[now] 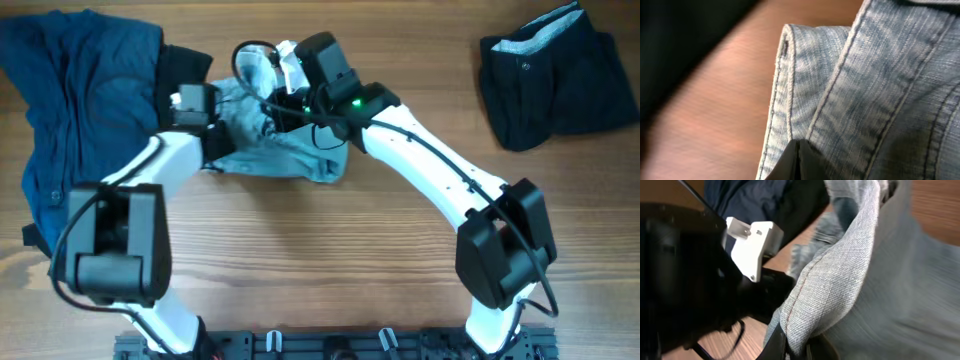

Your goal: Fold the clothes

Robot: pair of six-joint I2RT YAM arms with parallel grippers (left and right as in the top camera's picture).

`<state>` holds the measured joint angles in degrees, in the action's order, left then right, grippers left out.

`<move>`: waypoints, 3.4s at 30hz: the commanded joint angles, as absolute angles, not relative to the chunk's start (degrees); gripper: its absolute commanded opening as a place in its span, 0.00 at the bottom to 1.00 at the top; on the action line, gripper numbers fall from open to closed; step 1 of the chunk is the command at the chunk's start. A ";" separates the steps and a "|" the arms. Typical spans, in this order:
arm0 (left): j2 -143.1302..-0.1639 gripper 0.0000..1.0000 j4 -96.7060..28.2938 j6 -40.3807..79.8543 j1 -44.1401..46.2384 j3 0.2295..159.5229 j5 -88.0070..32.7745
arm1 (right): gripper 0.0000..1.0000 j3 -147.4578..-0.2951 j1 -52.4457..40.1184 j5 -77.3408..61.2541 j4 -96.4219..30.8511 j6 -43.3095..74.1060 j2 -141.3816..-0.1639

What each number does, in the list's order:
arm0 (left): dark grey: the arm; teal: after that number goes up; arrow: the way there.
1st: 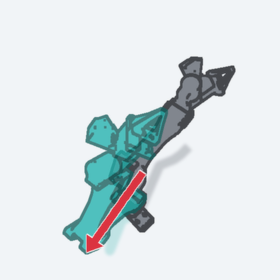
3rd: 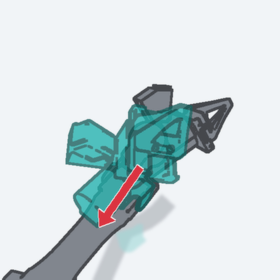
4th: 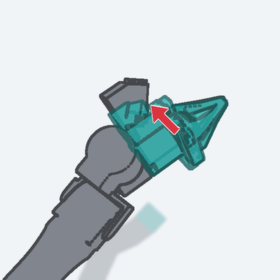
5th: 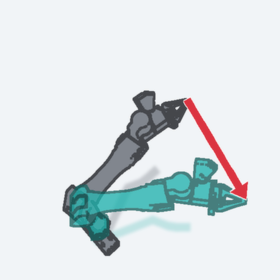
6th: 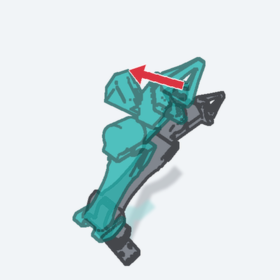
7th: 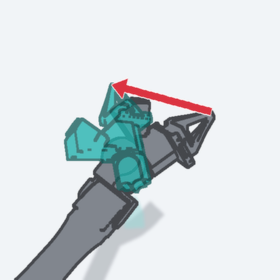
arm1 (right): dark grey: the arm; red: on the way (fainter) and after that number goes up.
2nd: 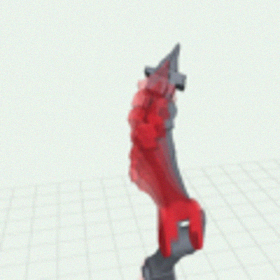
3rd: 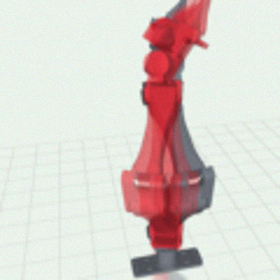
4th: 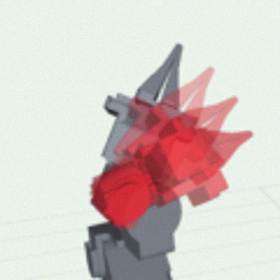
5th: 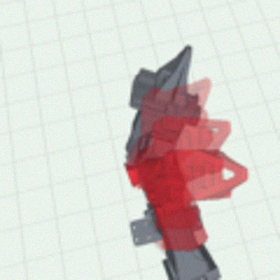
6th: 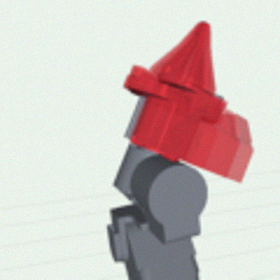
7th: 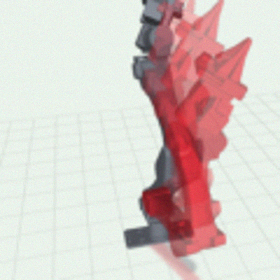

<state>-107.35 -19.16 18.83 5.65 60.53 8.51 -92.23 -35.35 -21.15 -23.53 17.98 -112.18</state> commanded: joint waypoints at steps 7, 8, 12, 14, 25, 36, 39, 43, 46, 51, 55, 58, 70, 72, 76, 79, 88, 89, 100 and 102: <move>-112.88 0.04 -14.50 23.00 19.18 59.27 -1.96 | 0.04 -92.25 -32.93 -22.72 -21.43 18.61 -111.87; -112.81 0.04 -15.25 22.98 19.18 59.27 -2.17 | 0.04 -92.25 -32.93 -22.72 -21.17 18.65 -111.87; -109.62 0.41 -21.19 22.76 17.76 59.27 -2.15 | 0.04 -92.25 -32.93 -22.48 -21.19 18.61 -111.87; -106.65 0.61 -23.81 22.74 17.23 59.29 -2.35 | 0.04 -92.25 -32.93 -22.46 -21.19 18.57 -111.87; -93.25 0.72 -29.87 20.71 8.93 59.27 -1.91 | 0.04 -92.25 -32.93 -22.44 -22.81 17.78 -111.90; -90.87 0.73 -26.17 19.92 -7.99 59.27 -9.43 | 0.99 -92.25 -33.19 -23.22 -36.99 5.17 -111.98; -90.87 0.73 -26.20 19.90 -7.92 59.27 -9.89 | 1.00 -92.25 -33.12 -25.41 -36.69 4.16 -111.85; -90.91 0.72 -26.20 19.70 -5.96 59.27 -12.67 | 0.99 -92.25 -30.74 -21.26 -38.65 4.91 -109.86; -90.94 0.72 -25.96 15.22 -1.06 59.27 -12.53 | 0.99 -92.25 -24.29 -15.99 -47.64 18.50 -108.57; -90.98 0.73 -25.32 15.16 1.37 59.27 -12.21 | 1.00 -87.05 -15.20 -15.22 -56.21 24.14 -108.86; -91.31 0.73 -25.30 13.65 2.76 59.27 -12.16 | 0.99 -81.47 -14.39 -15.59 -55.31 30.35 -108.86; -91.31 0.73 -25.12 13.67 2.79 59.27 -12.16 | 0.97 -79.75 -14.57 -17.98 -54.68 30.59 -108.86; -91.31 0.73 -25.10 13.67 2.79 59.27 -12.19 | 0.18 -66.26 -14.59 -21.34 -32.99 33.15 -108.90; -91.31 0.73 -25.08 13.69 2.79 59.27 -12.19 | 0.04 -66.24 -14.37 -16.36 -28.80 32.88 -108.90; -91.31 0.73 -25.06 13.69 2.79 59.27 -12.19 | 0.04 -66.24 -14.20 4.03 -17.58 28.58 -109.30; -91.31 0.72 -24.82 13.69 2.79 59.27 -12.19 | 0.04 -66.24 -12.67 10.59 -1.89 17.85 -111.09; -91.53 0.72 -24.21 13.67 2.79 59.27 -12.16 | 1.00 -69.69 -9.58 -16.03 -13.91 32.64 -102.50; -91.53 0.72 -24.21 13.67 2.79 59.27 -12.16 | 1.00 -69.65 -10.37 -19.59 -16.32 35.79 -102.59; -91.53 0.72 -25.39 13.67 2.79 59.27 -12.16 | 1.00 -67.16 -19.77 -11.18 -19.77 53.93 -112.12; -91.53 0.72 -25.30 13.67 2.79 59.27 -12.16 | 0.99 -67.16 -19.77 -10.68 -19.11 52.42 -114.21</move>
